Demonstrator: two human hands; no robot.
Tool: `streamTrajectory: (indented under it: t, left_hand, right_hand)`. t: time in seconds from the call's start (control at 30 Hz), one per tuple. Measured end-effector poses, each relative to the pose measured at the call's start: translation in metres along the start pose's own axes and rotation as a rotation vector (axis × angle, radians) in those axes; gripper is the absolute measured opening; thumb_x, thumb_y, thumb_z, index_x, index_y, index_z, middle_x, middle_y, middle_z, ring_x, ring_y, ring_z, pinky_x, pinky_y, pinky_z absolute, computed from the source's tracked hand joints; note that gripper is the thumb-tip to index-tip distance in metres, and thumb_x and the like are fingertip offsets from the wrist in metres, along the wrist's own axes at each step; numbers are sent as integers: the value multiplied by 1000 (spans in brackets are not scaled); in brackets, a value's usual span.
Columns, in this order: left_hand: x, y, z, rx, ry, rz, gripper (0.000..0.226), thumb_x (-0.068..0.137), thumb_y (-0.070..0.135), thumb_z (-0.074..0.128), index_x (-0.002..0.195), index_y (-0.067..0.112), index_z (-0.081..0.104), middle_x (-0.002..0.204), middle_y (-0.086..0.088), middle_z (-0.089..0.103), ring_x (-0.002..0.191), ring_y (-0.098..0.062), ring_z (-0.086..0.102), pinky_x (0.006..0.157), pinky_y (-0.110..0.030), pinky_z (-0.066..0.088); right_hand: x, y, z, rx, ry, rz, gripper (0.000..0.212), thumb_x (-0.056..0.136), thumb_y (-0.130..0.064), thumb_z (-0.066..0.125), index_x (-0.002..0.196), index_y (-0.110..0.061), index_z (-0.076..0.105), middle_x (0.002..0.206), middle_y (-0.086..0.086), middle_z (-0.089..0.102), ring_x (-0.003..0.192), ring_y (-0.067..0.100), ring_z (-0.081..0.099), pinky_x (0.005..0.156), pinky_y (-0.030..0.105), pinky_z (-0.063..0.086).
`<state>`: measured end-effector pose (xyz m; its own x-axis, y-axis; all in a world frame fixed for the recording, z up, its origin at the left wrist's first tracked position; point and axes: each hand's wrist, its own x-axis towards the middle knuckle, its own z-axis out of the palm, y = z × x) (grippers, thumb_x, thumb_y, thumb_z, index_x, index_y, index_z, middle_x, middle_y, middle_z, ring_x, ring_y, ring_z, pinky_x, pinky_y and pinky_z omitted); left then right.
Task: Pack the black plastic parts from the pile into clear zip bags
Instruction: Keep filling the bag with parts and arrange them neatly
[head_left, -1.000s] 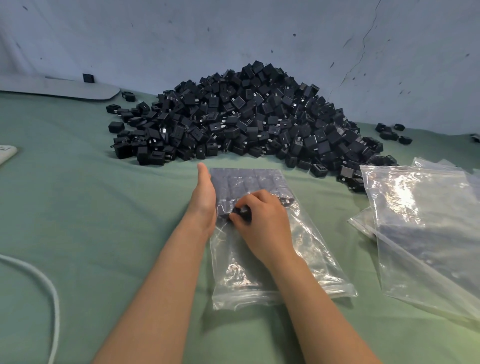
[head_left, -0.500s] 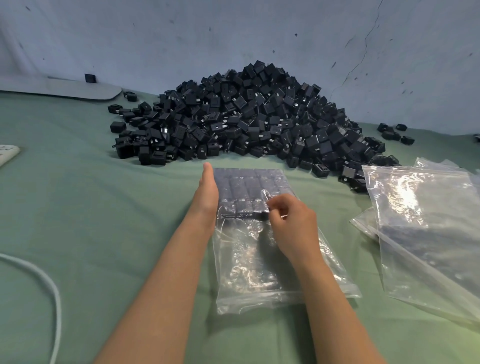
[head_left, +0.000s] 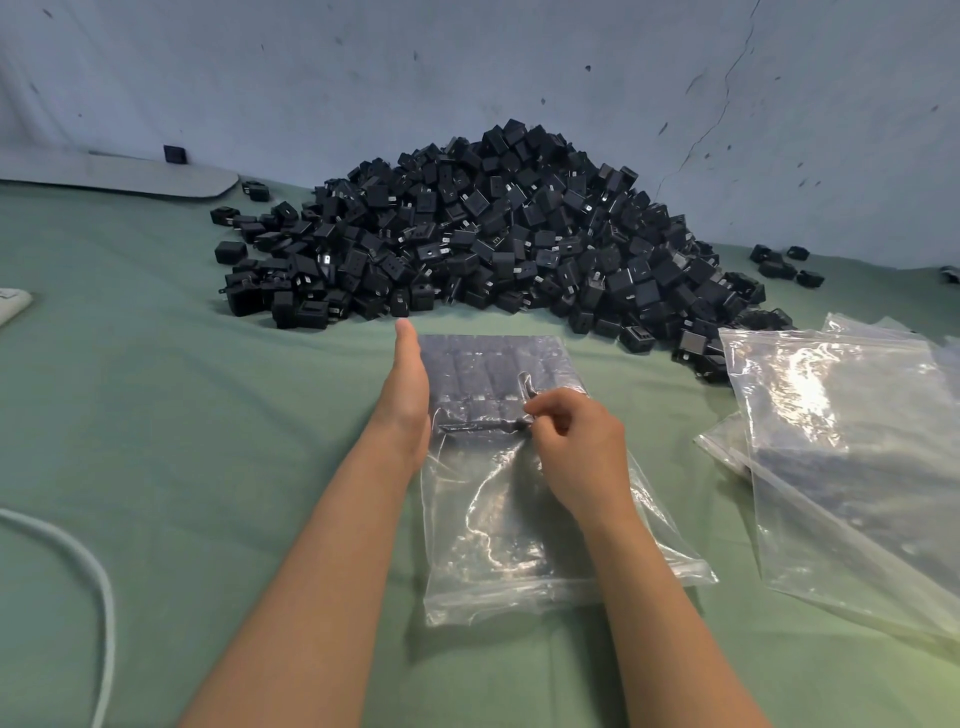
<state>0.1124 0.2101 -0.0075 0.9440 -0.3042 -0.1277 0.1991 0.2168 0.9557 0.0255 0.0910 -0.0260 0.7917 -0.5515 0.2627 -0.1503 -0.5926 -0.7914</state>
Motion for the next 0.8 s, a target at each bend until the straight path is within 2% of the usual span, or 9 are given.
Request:
streamTrajectory:
  t: [0.03, 0.07, 0.17, 0.27, 0.4, 0.47, 0.6, 0.7, 0.8]
  left_hand:
    - [1, 0, -1, 9, 12, -5, 60, 100, 54, 17, 131, 10, 44, 86, 11, 60, 60, 8, 60, 57, -11, 51]
    - [2, -1, -2, 11, 24, -17, 60, 100, 53, 19, 134, 11, 42, 89, 9, 59, 65, 6, 61, 60, -14, 52]
    - [6, -4, -4, 101, 65, -47, 54, 98, 49, 33, 139, 14, 39, 136, 0, 49, 114, -16, 54, 99, -36, 43]
    - [5, -7, -3, 377, 152, 40, 54, 96, 40, 44, 144, 16, 34, 147, -2, 37, 132, -21, 39, 111, -40, 30]
    - [2, -11, -2, 649, 179, 185, 53, 96, 34, 46, 144, 13, 34, 153, -3, 24, 140, -20, 24, 114, -34, 21]
    - [7, -11, 0, 807, 167, 217, 51, 96, 35, 45, 142, 13, 36, 155, -7, 19, 144, -21, 15, 117, -34, 14]
    - [22, 2, 21, 1107, 41, 299, 49, 96, 42, 41, 137, 16, 43, 148, -5, 35, 140, -25, 20, 115, -40, 17]
    - [37, 11, 47, 1131, -63, 331, 48, 95, 42, 42, 135, 15, 46, 144, -4, 41, 137, -24, 26, 114, -39, 21]
    - [54, 14, 64, 1094, -81, 326, 45, 95, 36, 44, 134, 14, 47, 143, -5, 42, 136, -24, 27, 114, -36, 21]
  right_hand:
    - [0, 0, 0, -1, -2, -5, 23, 87, -5, 52, 91, -20, 70, 87, -7, 65, 83, 10, 60, 73, 18, 45]
    - [0, 0, 0, -3, -3, -13, 23, 87, -6, 52, 91, -20, 69, 88, -7, 65, 84, 9, 60, 73, 16, 43]
    - [-1, 0, 2, -49, 7, -60, 19, 89, -8, 53, 93, -19, 68, 95, -5, 64, 90, 10, 58, 80, 20, 42]
    - [-1, 0, 1, -140, -5, -86, 17, 90, -11, 53, 95, -17, 68, 96, -4, 63, 93, 13, 57, 82, 25, 43]
    - [7, 9, -23, -348, -31, 103, 21, 88, -19, 50, 86, -17, 70, 88, 6, 69, 80, 24, 59, 66, 29, 42]
    - [13, 12, -41, -381, -17, 187, 21, 88, -20, 49, 88, -18, 70, 87, 7, 69, 81, 26, 59, 67, 30, 43]
    - [41, 8, -48, -331, 37, 182, 25, 90, -20, 51, 108, -17, 67, 103, 3, 67, 92, 22, 59, 75, 30, 45]
    - [79, 5, -27, -298, 21, 123, 37, 92, -21, 49, 128, -18, 57, 127, 11, 59, 112, 29, 56, 95, 37, 45]
    - [118, 10, 0, -325, -34, 143, 44, 96, -26, 45, 140, -21, 47, 140, 18, 44, 127, 35, 43, 106, 38, 35]
